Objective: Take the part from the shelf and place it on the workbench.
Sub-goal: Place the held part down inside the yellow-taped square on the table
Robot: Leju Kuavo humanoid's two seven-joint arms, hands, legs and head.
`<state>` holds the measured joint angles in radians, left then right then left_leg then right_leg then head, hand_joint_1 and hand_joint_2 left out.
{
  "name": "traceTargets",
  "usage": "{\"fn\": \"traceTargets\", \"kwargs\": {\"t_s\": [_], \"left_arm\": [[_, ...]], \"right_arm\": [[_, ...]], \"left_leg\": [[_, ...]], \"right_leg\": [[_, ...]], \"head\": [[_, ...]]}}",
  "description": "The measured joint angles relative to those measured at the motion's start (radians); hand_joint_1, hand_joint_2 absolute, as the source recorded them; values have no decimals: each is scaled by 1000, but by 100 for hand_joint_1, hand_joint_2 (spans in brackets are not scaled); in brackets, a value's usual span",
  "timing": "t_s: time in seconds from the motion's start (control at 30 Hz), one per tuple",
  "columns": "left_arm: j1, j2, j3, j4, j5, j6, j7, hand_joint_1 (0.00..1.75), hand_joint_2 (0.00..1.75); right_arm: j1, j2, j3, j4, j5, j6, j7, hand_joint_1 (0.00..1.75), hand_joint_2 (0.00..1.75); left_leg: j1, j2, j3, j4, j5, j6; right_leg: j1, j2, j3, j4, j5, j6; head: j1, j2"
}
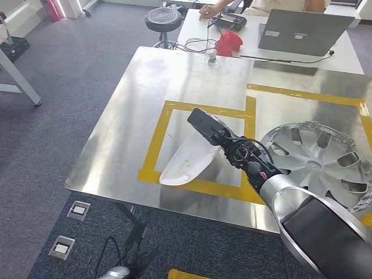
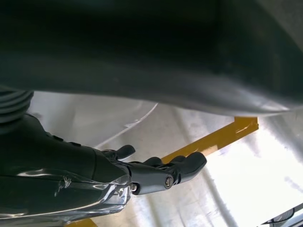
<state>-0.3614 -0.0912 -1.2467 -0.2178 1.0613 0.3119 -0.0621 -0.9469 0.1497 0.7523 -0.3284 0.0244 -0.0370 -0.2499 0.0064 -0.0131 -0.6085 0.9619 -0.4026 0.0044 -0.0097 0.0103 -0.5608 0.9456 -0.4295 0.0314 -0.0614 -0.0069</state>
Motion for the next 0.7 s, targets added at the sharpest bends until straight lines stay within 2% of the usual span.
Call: {"fn": "traceTargets", "kwargs": {"t_s": [0.27, 0.5, 0.7], "left_arm": [[0, 1, 0, 0, -3, -23, 7, 0, 0], [1, 1, 0, 0, 24, -99, 7, 0, 0], [4, 3, 0, 0, 33, -121, 22, 0, 0]], "right_arm": [[0, 0, 0, 0, 0, -2, -2, 0, 0], [-3, -1, 0, 0, 20, -16, 1, 0, 0], [-50, -15, 5, 0, 80, -29, 35, 0, 0]], "left_leg": [[0, 0, 0, 0, 0, 0], [0, 0, 0, 0, 0, 0], [0, 0, 0, 0, 0, 0]], "right_leg": [[0, 0, 0, 0, 0, 0], [0, 0, 0, 0, 0, 0], [0, 0, 0, 0, 0, 0]], "head": [[0, 0], [0, 0], [0, 0]]}}
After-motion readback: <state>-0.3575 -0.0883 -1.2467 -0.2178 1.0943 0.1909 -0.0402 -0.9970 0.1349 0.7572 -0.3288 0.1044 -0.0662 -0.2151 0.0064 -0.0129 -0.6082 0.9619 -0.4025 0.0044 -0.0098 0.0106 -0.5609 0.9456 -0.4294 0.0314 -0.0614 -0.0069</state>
